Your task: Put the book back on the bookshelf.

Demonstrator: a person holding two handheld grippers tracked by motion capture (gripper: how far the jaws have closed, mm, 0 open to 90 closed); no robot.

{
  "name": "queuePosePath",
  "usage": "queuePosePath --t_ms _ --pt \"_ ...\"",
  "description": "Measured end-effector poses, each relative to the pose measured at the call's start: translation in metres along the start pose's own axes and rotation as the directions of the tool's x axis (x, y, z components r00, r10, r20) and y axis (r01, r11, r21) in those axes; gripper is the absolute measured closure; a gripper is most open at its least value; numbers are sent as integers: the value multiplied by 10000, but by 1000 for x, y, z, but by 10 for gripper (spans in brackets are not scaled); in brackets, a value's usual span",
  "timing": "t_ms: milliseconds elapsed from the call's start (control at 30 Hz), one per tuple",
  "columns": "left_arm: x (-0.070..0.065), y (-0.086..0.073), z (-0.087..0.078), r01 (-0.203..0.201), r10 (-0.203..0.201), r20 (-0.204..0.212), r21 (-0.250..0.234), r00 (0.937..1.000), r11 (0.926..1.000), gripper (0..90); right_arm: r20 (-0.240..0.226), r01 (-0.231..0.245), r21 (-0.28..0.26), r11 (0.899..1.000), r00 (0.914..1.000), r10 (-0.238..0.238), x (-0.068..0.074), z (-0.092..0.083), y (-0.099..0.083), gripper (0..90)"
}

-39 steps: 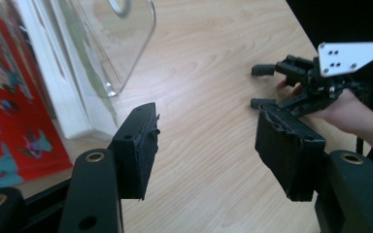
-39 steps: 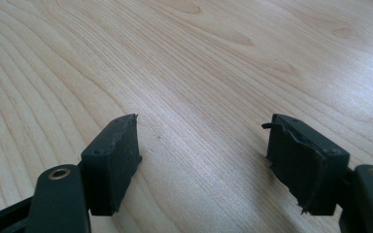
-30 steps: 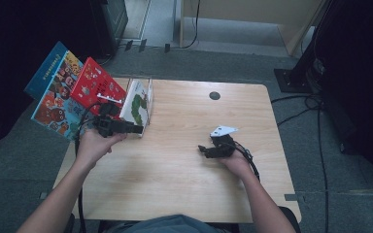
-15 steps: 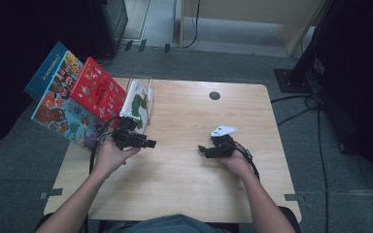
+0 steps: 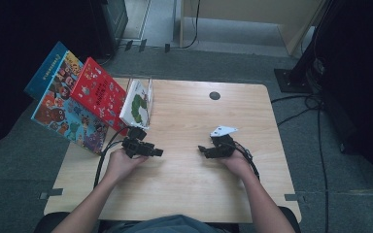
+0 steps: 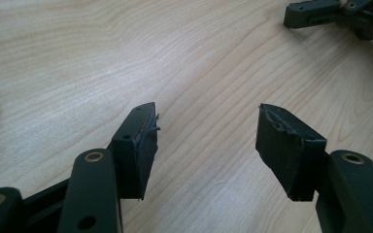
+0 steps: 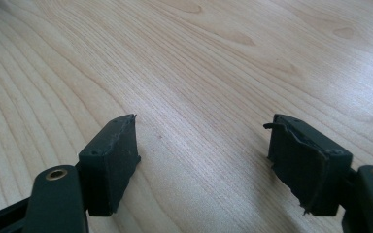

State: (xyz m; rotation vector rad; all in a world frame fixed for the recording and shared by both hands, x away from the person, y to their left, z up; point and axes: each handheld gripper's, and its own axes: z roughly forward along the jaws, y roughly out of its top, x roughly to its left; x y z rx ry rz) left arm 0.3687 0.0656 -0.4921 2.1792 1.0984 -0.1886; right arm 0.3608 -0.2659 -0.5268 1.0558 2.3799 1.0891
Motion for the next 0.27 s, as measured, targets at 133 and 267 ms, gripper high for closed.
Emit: queuePosePath --t_ms 133,267 --pt "0 -3 5 -311 316 -309 167 9990 9994 410 -5 -22 -2 10000 10000 22 0 0 0 252" --pt "0 -3 4 -324 327 -342 102 9989 9994 404 -21 -4 -1 10000 10000 4 0 0 0 248"
